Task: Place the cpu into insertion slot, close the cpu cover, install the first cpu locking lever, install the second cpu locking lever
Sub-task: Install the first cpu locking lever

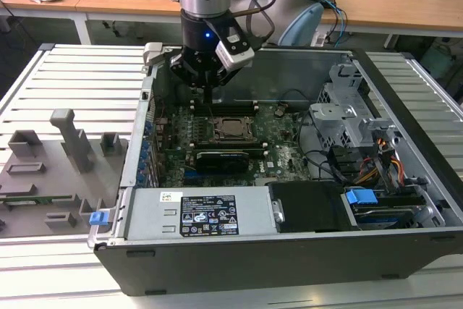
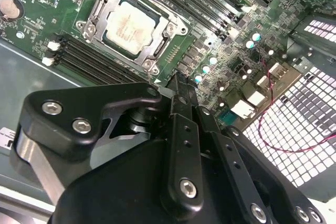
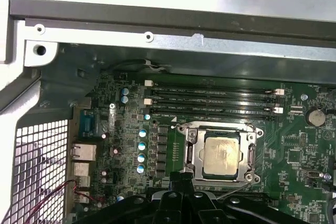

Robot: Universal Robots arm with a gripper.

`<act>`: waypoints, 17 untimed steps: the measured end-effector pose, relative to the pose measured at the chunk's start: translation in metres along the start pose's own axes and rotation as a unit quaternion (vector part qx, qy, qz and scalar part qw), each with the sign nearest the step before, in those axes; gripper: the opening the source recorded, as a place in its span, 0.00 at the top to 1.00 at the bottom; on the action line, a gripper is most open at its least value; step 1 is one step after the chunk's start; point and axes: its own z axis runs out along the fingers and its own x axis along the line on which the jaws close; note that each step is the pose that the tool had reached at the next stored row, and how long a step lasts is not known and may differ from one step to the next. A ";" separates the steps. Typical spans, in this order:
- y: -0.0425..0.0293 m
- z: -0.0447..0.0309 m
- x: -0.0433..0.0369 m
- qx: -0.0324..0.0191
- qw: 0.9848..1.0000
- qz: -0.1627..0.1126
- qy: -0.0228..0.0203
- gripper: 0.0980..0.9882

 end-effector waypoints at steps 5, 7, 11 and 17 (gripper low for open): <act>0.0001 0.0001 0.0021 0.000 1.000 0.000 0.000 0.99; 0.0001 0.0000 0.0026 0.000 1.000 0.000 0.000 0.99; 0.0002 0.0000 0.0033 0.000 1.000 0.000 -0.001 0.99; 0.0002 -0.0001 0.0043 0.000 1.000 0.000 -0.001 0.99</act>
